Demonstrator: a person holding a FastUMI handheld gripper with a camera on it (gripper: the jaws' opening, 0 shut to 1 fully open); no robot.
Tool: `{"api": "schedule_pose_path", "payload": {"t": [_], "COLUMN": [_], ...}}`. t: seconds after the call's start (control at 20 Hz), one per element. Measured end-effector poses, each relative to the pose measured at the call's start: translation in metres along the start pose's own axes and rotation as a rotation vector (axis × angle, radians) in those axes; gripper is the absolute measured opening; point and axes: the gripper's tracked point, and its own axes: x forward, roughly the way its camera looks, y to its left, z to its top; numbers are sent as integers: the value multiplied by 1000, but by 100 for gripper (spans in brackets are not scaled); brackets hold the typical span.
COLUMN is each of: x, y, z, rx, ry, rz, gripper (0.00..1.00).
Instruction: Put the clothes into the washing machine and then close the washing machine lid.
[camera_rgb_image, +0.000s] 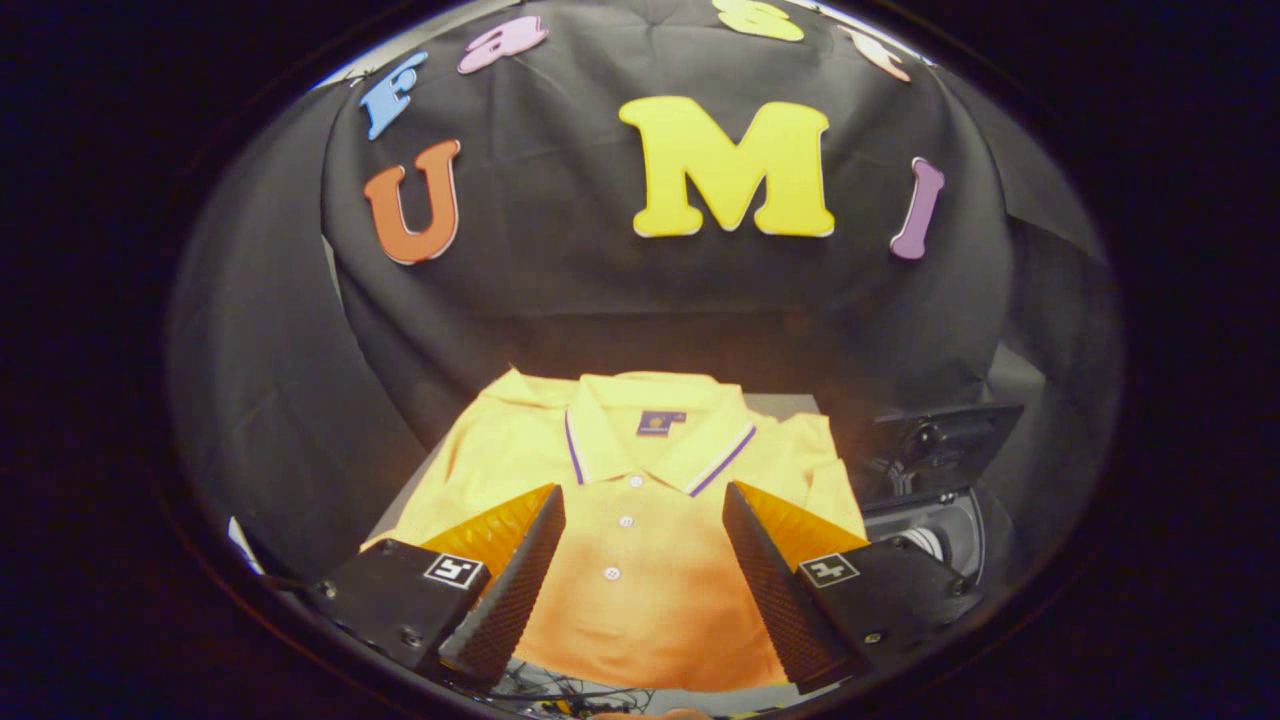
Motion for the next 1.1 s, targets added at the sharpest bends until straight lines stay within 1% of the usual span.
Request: {"api": "schedule_pose_path", "payload": {"t": [0.15,0.25,0.3,0.55,0.7,0.8,0.85,1.0,1.05,1.1], "x": [24,31,32,35,36,36,34,35,36,35], "y": [-3,-4,-4,-3,-2,0,1,5,6,7], "z": [-26,-22,-24,-25,-26,-25,-25,-26,-26,-26], "rx": [10,-21,-37,-29,-27,-50,-57,-76,-86,-92], "ry": [93,62,69,76,95,108,115,160,175,190], "rz": [-24,-42,-47,-66,-64,-54,-53,-55,-49,-51], "gripper": [100,100,99,100,100,99,93,84,71,64]}}
